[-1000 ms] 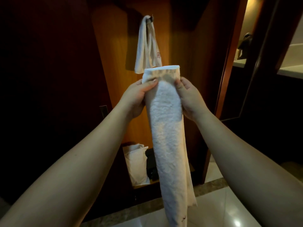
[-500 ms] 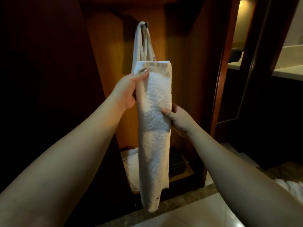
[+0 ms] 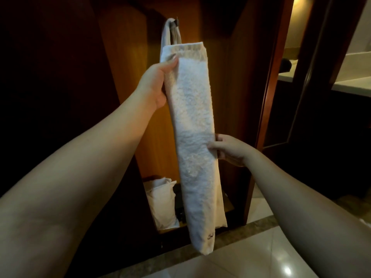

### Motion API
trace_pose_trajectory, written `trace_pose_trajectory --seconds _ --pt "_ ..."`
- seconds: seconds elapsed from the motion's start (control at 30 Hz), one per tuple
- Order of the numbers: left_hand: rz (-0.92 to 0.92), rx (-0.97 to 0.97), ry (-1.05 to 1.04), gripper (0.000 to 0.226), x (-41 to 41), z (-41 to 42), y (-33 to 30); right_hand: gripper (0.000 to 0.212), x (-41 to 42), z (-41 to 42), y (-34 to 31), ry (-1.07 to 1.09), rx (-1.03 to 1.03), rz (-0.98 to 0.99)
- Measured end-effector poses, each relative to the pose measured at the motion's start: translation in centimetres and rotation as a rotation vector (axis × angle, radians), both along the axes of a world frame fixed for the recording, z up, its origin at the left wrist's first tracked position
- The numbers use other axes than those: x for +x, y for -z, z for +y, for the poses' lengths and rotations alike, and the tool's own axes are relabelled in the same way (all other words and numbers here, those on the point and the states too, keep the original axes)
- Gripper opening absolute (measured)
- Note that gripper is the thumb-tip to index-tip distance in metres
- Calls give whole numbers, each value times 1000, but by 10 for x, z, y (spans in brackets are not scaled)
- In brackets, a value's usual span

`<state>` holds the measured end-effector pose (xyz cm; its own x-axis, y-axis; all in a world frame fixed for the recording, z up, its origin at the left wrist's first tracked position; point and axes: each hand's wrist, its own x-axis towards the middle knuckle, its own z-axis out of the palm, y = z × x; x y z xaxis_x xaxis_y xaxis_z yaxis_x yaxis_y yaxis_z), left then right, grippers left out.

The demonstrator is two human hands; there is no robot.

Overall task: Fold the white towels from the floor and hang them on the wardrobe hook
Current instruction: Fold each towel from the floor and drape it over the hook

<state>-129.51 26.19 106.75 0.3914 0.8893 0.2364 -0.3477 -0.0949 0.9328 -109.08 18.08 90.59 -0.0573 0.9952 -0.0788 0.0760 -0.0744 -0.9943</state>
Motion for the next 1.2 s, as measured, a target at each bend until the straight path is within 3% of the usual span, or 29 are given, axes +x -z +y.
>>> trace_pose_trajectory --seconds 0.2,0.47,0.6,0.7,0.83,1.0,1.07,1.2 --pt "-36 -80 4 39 27 21 3 52 7 -1 15 55 1 193" --pt "-26 -172 -18 40 54 47 8 37 14 -3 30 117 -115 94" --pt "-28 -222 -89 41 58 64 11 19 20 -1 27 130 -116 319" --pt "-20 -270 -171 37 63 77 16 38 30 0 26 64 -214 488" --pt "-10 -294 -226 34 72 86 13 26 34 -3 29 -68 -343 364" --pt "27 -341 -263 42 79 95 17 42 36 -10 28 -145 -323 206" --pt "57 -359 -265 43 82 96 26 39 36 -13 24 -116 -289 221" --pt "83 -394 -205 35 84 103 45 15 38 -19 6 -79 -193 359"
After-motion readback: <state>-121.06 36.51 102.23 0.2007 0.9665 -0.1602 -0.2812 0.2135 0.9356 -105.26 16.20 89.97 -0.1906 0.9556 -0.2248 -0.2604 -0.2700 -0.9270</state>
